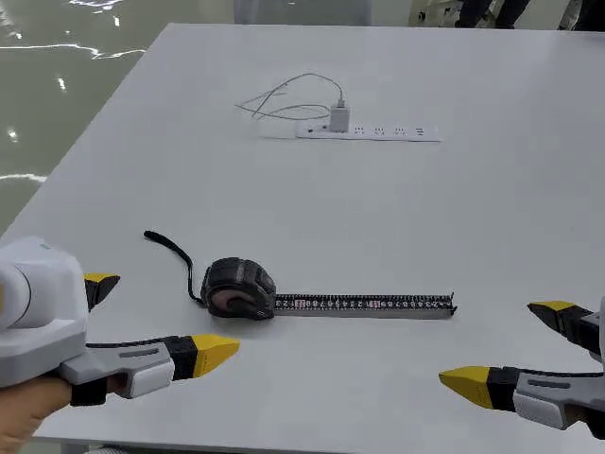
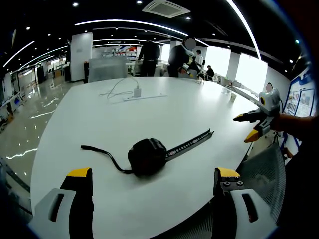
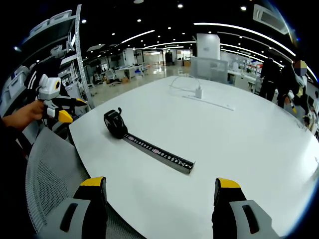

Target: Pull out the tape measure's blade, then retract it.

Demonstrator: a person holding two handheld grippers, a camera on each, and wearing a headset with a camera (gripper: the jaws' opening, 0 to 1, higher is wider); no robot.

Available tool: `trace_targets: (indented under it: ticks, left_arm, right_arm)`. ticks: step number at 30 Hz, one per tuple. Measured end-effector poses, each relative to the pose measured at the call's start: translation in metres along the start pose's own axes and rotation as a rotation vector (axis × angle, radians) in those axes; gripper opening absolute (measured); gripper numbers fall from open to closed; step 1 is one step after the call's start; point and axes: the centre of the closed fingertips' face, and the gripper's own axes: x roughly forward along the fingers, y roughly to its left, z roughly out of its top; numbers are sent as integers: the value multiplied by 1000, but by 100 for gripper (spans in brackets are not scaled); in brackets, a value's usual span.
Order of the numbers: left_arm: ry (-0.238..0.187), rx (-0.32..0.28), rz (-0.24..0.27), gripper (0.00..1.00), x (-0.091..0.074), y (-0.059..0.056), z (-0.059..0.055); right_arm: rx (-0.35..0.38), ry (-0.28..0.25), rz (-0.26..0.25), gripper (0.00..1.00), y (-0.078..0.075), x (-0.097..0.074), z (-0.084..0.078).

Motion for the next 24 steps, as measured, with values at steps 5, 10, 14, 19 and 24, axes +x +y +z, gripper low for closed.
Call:
trace_targets:
  ticks: [5, 10, 14, 19, 24]
  left_arm:
    - [1, -1, 0, 99, 0, -1, 0]
    - [-16, -5, 26, 99, 3, 1, 3]
    - [-34, -19, 61, 99, 8, 1, 8]
    - [-43, -28, 82, 98, 17, -2, 12]
    - [-44, -25, 108, 97, 31, -5, 14]
  right_arm:
    - [1, 0, 1, 88, 0, 0, -1]
    - [4, 3, 3, 88, 0, 1, -3]
    - [6, 7, 7, 87, 1, 2, -5]
    - [5, 13, 12, 87, 1, 3, -7]
    - [4, 19, 16, 87, 1, 6, -7]
